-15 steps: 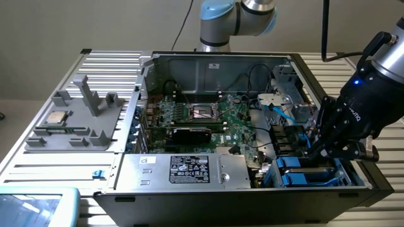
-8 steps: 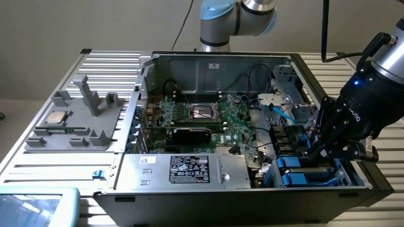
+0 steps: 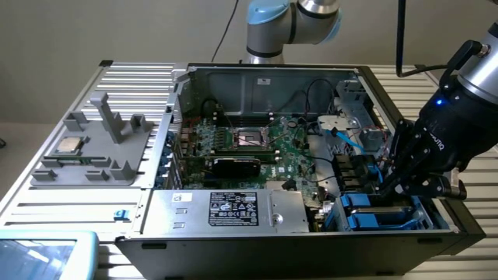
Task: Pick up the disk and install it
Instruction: 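Insert the first disk wire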
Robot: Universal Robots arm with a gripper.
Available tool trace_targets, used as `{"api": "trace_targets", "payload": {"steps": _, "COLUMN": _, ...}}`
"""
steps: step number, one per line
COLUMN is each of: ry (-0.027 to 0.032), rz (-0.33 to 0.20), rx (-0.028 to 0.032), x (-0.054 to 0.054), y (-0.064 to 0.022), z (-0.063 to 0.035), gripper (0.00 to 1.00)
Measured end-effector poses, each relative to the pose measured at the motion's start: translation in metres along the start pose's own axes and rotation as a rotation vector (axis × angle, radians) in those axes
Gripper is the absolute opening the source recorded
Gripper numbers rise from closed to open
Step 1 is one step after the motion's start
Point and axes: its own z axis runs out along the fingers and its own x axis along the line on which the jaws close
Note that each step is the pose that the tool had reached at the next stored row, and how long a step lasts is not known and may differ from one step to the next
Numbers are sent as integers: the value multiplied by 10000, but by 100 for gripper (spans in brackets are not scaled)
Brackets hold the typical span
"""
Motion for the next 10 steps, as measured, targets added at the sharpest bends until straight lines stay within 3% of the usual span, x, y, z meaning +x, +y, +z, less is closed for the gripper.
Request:
{"api": "trace_targets", "payload": {"steps": 4, "ry": 2, "rz": 0, "rx": -1, "x": 0, "y": 0, "z": 0, "gripper": 16}}
{"api": "trace_targets", "payload": {"steps": 8, "ry": 0, "rz": 0, "rx": 0, "x": 0, "y": -1, "z": -7, "gripper": 30}}
{"api": "trace_targets", "payload": {"steps": 10, "ry": 2, "rz": 0, "rx": 0, "x": 0, "y": -2, "z": -9, "gripper": 30}}
